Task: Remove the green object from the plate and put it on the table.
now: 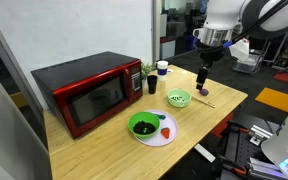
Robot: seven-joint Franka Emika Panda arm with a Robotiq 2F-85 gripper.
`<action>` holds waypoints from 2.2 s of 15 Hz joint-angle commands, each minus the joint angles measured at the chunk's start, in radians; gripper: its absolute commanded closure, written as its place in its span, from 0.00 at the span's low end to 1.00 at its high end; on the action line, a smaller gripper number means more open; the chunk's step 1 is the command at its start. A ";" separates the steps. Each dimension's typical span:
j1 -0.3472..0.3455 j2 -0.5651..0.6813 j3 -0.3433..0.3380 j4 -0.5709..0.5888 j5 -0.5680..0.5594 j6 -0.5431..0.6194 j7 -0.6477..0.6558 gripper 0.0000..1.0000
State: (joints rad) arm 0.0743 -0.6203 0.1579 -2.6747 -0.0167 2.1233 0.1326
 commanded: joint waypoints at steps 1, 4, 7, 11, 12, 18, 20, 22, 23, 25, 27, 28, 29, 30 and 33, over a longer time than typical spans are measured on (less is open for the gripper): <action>0.007 0.001 -0.006 0.002 -0.004 -0.003 0.004 0.00; 0.007 0.001 -0.006 0.002 -0.004 -0.003 0.004 0.00; 0.007 0.001 -0.006 0.002 -0.004 -0.003 0.004 0.00; -0.004 0.072 -0.056 0.004 0.011 0.070 -0.045 0.00; -0.007 0.105 -0.079 0.008 0.019 0.099 -0.065 0.00; 0.033 0.315 -0.275 0.046 0.216 0.287 -0.361 0.00; 0.041 0.386 -0.314 0.072 0.301 0.300 -0.471 0.00; 0.041 0.455 -0.336 0.102 0.386 0.294 -0.570 0.00; 0.038 0.489 -0.340 0.118 0.429 0.289 -0.617 0.00; 0.024 0.557 -0.326 0.160 0.486 0.274 -0.683 0.00; 0.011 0.618 -0.300 0.202 0.516 0.272 -0.728 0.00; 0.005 0.649 -0.285 0.223 0.528 0.279 -0.753 0.00; -0.003 0.676 -0.270 0.244 0.530 0.278 -0.766 0.00; -0.008 0.702 -0.253 0.264 0.536 0.285 -0.783 0.00; -0.025 0.771 -0.201 0.319 0.542 0.298 -0.816 0.00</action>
State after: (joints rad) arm 0.0882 0.0659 -0.1016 -2.4281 0.4977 2.4123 -0.6269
